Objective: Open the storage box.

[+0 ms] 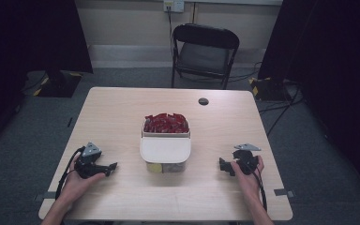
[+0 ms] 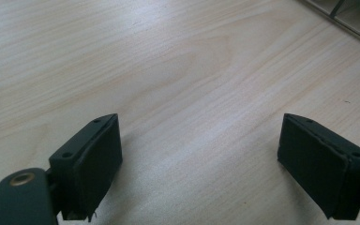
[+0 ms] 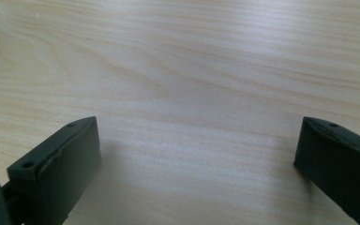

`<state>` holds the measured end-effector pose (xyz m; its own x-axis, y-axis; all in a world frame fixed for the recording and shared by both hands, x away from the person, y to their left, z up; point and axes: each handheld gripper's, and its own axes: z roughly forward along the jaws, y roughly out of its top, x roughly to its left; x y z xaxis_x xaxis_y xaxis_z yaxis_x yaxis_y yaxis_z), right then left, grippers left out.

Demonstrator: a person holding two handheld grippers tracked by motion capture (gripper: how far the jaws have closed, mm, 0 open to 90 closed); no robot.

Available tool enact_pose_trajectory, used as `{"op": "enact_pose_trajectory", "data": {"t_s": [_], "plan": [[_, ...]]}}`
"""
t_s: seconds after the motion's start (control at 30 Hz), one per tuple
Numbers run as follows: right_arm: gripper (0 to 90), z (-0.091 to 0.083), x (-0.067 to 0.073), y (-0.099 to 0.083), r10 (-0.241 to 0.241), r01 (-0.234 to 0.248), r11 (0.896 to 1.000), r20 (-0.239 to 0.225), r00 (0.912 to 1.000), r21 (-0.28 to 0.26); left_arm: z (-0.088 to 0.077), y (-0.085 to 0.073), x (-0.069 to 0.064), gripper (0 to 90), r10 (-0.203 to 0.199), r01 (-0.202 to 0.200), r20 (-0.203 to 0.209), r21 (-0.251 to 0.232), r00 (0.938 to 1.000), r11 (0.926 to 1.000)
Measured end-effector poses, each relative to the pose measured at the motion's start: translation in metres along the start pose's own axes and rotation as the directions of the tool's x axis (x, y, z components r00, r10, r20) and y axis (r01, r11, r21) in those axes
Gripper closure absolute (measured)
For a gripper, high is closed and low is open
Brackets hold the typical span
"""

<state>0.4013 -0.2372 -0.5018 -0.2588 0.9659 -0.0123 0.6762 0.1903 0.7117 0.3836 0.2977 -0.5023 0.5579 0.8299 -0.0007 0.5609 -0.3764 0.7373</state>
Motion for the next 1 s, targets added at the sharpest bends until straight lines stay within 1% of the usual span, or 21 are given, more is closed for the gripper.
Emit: {"op": "enact_pose_trajectory", "data": {"t_s": [0.2, 0.23, 0.3, 0.47, 0.6, 0.67, 0.83, 0.9, 0.93, 1.0], "plan": [[0.0, 0.0, 0.0, 0.0, 0.0, 0.0, 1.0, 0.0, 1.0, 0.0, 0.0, 0.0, 0.0, 13.5, -0.002, 0.002, -0.001, -0.003, 1.0, 1.0], [0.0, 0.0, 0.0, 0.001, -0.007, 0.007, 1.0, -0.006, 1.0, 0.001, 0.0, 0.0, 0.0, 13.4, -0.002, 0.002, -0.001, -0.003, 1.0, 1.0], [0.0, 0.001, 0.0, 0.001, -0.007, 0.007, 1.0, -0.007, 1.0, 0.0, 0.0, 0.0, 0.0, 13.4, -0.001, 0.001, -0.001, -0.002, 1.0, 1.0], [0.9, 0.0, 0.0, 0.001, 0.003, -0.003, 1.0, -0.007, 1.0, 0.0, 0.0, 0.0, 0.0, 13.4, -0.002, 0.002, -0.001, -0.002, 1.0, 1.0], [9.5, -0.002, -0.001, 0.001, 0.001, -0.001, 1.0, -0.008, 1.0, -0.011, 0.0, 0.0, 0.0, 13.4, 0.0, 0.0, 0.001, -0.001, 1.0, 1.0], [13.8, -0.003, 0.0, 0.002, 0.005, -0.006, 1.0, -0.002, 1.0, -0.012, 0.0, 0.0, 0.001, 13.4, 0.003, -0.003, -0.001, 0.002, 1.0, 1.0], [14.1, -0.006, 0.001, 0.002, 0.007, -0.007, 1.0, -0.021, 0.9998, -0.008, 0.001, 0.0, 0.0, 13.4, 0.0, 0.0, 0.0, -0.001, 1.0, 1.0], [14.1, -0.008, 0.002, 0.003, 0.003, -0.003, 1.0, -0.033, 0.9994, -0.021, 0.0, 0.0, 0.0, 13.4, 0.0, 0.0, 0.0, 0.0, 1.0, 1.0], [14.1, -0.008, 0.002, 0.003, 0.003, -0.003, 1.0, -0.033, 0.9994, -0.021, 0.0, 0.0, 0.0, 13.4, 0.0, 0.0, 0.0, 0.0, 1.0, 1.0], [14.1, -0.011, 0.003, 0.005, 0.003, -0.005, 1.0, -0.05, 0.9988, -0.023, 0.0, 0.0, 0.0, 13.4, 0.001, -0.001, 0.001, 0.0, 1.0, 1.0]]}}
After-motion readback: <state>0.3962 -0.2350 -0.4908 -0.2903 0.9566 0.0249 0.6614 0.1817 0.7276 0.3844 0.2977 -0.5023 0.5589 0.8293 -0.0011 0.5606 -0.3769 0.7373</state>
